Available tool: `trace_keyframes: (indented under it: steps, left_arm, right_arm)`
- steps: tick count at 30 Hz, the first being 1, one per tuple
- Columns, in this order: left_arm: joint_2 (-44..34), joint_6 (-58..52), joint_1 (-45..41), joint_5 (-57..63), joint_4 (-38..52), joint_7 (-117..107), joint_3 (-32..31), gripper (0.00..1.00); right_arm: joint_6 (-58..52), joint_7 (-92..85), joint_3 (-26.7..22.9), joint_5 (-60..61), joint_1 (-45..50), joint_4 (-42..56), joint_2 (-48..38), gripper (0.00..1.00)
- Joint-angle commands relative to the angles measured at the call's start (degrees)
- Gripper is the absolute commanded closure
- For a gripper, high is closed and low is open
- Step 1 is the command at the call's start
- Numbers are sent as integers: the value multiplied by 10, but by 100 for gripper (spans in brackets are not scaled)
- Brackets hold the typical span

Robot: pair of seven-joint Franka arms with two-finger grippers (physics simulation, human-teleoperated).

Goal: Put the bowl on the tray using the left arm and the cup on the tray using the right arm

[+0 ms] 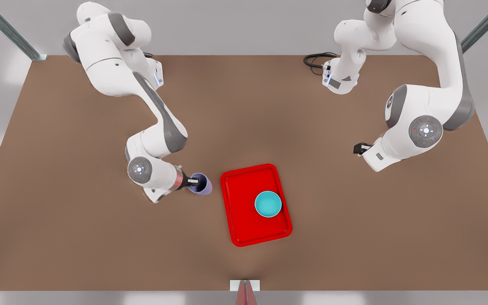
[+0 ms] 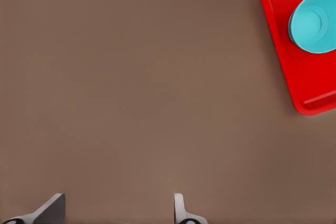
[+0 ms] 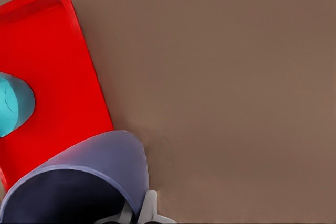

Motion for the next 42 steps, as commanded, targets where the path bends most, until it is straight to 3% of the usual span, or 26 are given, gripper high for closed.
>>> trace_keyframes:
  steps: [1, 11, 20, 22, 23, 24, 33, 35, 40, 42]
  left_arm:
    - [0, 0, 0, 1, 0, 0, 0, 0]
    - [1, 0, 0, 1, 0, 0, 0, 0]
    - [1, 0, 0, 0, 0, 0, -1, 0]
    - [1, 0, 0, 0, 0, 0, 0, 0]
    - [1, 0, 0, 0, 0, 0, 0, 0]
    - [2, 1, 0, 0, 0, 0, -1, 0]
    - [3, 2, 0, -1, 0, 1, 0, 0]
    - [3, 2, 0, -1, 0, 1, 0, 0]
    - [17, -1, -1, -5, 10, -10, -2, 0]
    - [38, -27, -1, -11, 52, -10, -3, 0]
  right_arm:
    - [-1, 5, 0, -3, 6, 8, 8, 79]
    - [57, 64, 2, -18, 85, 98, 114, 79]
    - [70, 67, -1, -63, 114, 83, 121, 79]
    - [70, 64, -1, -65, 113, 83, 123, 64]
    - [70, 67, -1, -69, 113, 83, 125, 36]
    - [70, 67, -1, -71, 113, 83, 125, 21]
    - [70, 67, -1, -71, 113, 83, 125, 19]
    - [62, 67, -4, -71, 88, 85, 102, 3]
    - [-159, -41, -14, -80, -108, 75, -130, 0]
    - [-249, -100, -50, -77, -135, 66, -208, 0]
